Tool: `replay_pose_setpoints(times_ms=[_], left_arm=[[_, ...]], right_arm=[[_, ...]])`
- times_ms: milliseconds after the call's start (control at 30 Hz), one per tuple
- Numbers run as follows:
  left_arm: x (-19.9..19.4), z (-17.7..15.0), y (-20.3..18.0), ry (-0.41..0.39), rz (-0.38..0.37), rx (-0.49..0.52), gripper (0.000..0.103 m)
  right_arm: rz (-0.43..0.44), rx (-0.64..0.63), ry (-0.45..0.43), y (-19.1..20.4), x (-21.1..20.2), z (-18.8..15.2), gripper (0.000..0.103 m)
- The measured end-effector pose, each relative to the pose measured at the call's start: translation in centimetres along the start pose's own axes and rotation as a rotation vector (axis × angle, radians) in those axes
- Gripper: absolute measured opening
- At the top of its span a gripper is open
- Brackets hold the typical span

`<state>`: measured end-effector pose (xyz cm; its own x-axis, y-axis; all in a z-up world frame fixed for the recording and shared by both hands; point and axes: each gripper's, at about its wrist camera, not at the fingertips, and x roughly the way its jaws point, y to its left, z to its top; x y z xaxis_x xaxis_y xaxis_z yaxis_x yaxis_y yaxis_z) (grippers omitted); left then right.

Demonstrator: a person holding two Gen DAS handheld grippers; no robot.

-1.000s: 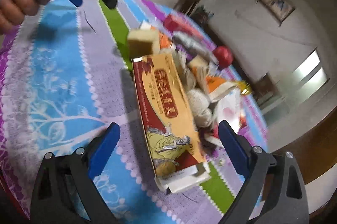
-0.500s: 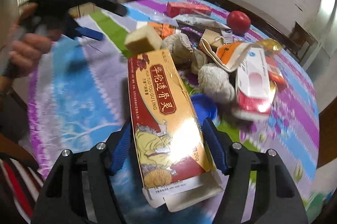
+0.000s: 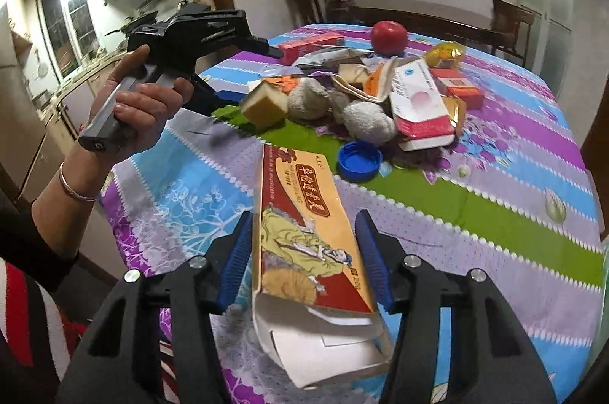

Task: Collect trash
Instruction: 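Grasp the orange-white wrapper with the left tool while right holds the box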

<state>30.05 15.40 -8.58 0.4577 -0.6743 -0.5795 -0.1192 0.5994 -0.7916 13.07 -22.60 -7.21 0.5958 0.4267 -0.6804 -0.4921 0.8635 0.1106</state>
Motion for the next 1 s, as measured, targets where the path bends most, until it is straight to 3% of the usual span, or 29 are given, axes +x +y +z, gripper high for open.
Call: replay_pose_setpoints(times_ms=[67,167,233,633,800,1000], left_arm=[[0.8,0.5,0.0,-0.006,-0.018,-0.014,0.062],[1.6,1.0,-0.4,-0.03,-0.019,0.006,0.039],[2.3,1.0,-0.5,-0.024,-0.014,0.014,0.009],[-3.4,-2.6,-5.8,-0.206,0.056,0.236,0.007],[-5.9,-5.1,-7.8,-0.272,0.147,0.308,0.007],[-6.8,-8.1,-11.4,-0.347,0.264,0.44,0.007]], right_arm=[[-0.015,0.009,-0.007,-0.3,0.2,0.0,0.051],[-0.019,0.037,-0.019,-0.7,0.2,0.1,0.051],[-0.01,0.066,-0.024,-1.2,0.2,0.0,0.05],[0.022,0.141,-0.11,-2.2,-2.1,-0.2,0.05],[0.01,0.14,-0.159,-2.0,-3.6,0.0,0.05],[-0.063,0.111,-0.205,-2.1,-4.9,0.7,0.05]])
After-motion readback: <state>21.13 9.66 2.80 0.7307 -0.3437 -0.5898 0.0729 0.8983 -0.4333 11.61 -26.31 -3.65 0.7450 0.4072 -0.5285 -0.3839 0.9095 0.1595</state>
